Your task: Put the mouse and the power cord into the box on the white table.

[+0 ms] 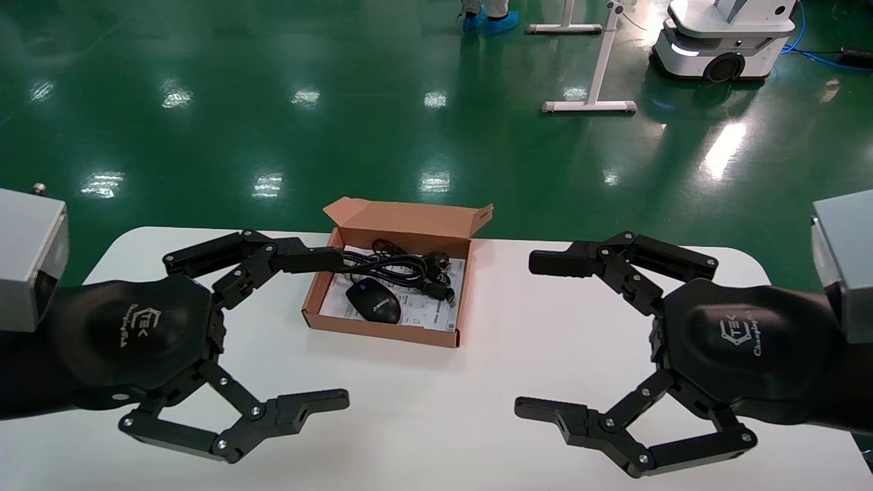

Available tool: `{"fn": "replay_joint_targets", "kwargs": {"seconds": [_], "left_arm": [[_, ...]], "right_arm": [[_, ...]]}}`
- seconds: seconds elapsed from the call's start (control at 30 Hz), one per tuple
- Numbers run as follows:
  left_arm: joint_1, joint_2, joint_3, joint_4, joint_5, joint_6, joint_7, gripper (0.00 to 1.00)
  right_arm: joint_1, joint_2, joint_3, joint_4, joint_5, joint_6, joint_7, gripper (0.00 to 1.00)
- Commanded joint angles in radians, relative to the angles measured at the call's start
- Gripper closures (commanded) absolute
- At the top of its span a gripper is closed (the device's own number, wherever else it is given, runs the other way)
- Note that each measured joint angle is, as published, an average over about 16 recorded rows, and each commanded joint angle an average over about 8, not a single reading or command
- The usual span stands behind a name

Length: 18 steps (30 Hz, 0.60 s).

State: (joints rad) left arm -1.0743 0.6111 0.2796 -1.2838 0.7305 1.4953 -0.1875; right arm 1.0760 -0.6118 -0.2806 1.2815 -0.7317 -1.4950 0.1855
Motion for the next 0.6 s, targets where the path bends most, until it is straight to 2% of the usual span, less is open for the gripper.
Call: {"fn": "replay_joint_targets", "kwargs": {"seconds": [0.03,0.6], "left_arm": [[0.000,0.000,0.000,0.000,0.000,0.000,0.000,0.00],[0.000,0.000,0.000,0.000,0.000,0.000,0.000,0.00]], "right_arm": [[0.000,0.000,0.000,0.000,0.000,0.000,0.000,0.00],[0.000,0.000,0.000,0.000,0.000,0.000,0.000,0.00]]}}
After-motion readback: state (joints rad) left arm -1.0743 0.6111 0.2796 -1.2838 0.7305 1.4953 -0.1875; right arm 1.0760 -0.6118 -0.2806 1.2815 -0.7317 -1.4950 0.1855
